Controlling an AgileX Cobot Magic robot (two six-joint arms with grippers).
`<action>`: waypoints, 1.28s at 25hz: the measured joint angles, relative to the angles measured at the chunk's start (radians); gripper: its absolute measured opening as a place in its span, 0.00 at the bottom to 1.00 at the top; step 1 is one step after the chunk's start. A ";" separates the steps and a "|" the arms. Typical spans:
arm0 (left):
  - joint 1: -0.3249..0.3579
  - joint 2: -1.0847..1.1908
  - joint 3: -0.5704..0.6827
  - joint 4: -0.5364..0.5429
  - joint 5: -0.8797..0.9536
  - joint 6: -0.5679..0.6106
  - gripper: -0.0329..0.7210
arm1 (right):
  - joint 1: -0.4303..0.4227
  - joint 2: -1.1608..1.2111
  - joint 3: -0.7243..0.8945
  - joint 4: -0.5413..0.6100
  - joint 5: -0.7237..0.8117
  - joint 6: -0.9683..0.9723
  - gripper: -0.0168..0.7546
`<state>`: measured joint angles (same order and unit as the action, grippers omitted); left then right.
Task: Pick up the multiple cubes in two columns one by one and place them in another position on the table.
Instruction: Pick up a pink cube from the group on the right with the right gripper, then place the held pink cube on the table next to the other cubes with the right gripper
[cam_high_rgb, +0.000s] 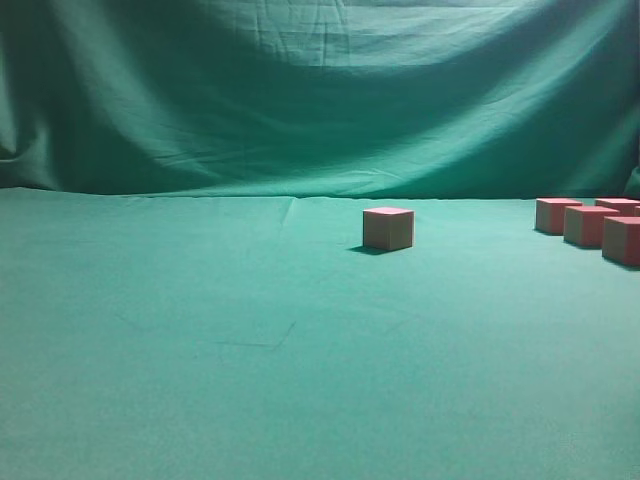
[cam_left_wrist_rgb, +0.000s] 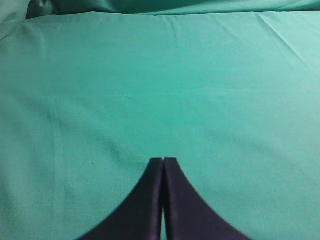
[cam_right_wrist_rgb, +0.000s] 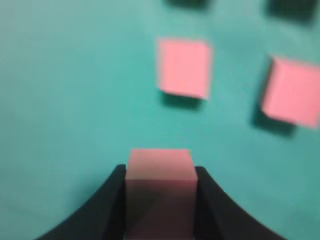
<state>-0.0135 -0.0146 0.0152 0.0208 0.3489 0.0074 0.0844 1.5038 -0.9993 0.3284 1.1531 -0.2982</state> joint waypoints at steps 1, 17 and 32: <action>0.000 0.000 0.000 0.000 0.000 0.000 0.04 | 0.026 -0.007 -0.040 0.017 0.004 -0.029 0.37; 0.000 0.000 0.000 0.000 0.000 0.000 0.04 | 0.487 0.347 -0.732 -0.168 0.054 -0.137 0.37; 0.000 0.000 0.000 0.000 0.000 0.000 0.04 | 0.562 0.650 -0.930 -0.217 -0.023 -0.494 0.37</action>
<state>-0.0135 -0.0146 0.0152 0.0208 0.3489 0.0074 0.6466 2.1534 -1.9297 0.1115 1.1299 -0.7921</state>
